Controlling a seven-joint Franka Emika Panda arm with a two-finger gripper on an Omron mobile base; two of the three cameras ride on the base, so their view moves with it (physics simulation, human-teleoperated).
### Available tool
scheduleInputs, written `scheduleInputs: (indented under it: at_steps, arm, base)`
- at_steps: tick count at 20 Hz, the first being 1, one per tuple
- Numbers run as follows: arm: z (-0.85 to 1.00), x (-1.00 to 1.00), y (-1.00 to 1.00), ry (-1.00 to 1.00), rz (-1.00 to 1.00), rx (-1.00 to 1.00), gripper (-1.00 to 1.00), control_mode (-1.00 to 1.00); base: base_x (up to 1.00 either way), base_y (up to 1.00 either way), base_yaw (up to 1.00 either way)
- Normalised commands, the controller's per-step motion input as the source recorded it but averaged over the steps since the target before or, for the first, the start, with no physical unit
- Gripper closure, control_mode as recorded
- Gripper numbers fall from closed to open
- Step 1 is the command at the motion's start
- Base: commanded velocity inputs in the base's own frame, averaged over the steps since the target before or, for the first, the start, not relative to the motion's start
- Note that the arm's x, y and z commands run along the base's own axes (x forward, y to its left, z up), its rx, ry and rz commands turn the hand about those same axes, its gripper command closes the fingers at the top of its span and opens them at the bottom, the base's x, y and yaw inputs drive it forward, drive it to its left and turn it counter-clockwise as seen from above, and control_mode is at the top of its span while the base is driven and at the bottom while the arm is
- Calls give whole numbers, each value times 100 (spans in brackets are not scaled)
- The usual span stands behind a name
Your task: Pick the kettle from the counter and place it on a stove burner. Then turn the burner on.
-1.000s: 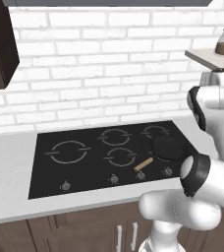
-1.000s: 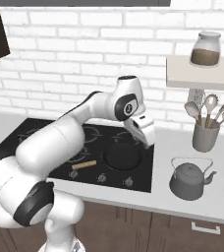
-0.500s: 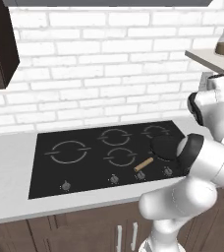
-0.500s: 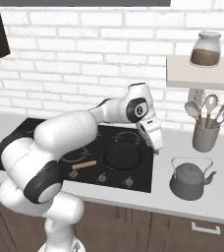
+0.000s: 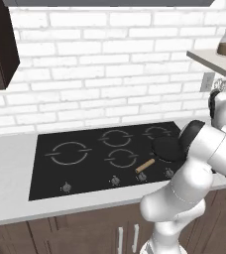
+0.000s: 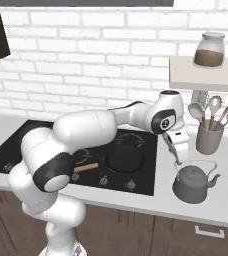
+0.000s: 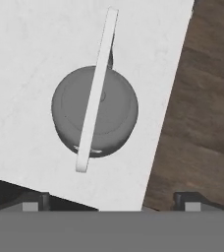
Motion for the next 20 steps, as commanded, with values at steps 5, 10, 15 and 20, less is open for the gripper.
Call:
scheduleInputs:
  at_steps: [5, 10, 15, 20]
  arm:
    - [-18, 4, -6, -15, 0, 1, -100, -100]
    - [-25, 21, 0, -10, 0, 0, -100, -100]
    - [-24, 11, -3, -3, 0, 0, -100, -100]
    - [-30, 7, -9, 0, 0, 0, -100, -100]
  base:
    - [0, 0, 0]
    - [0, 0, 0]
    - [0, 0, 0]
    - [0, 0, 0]
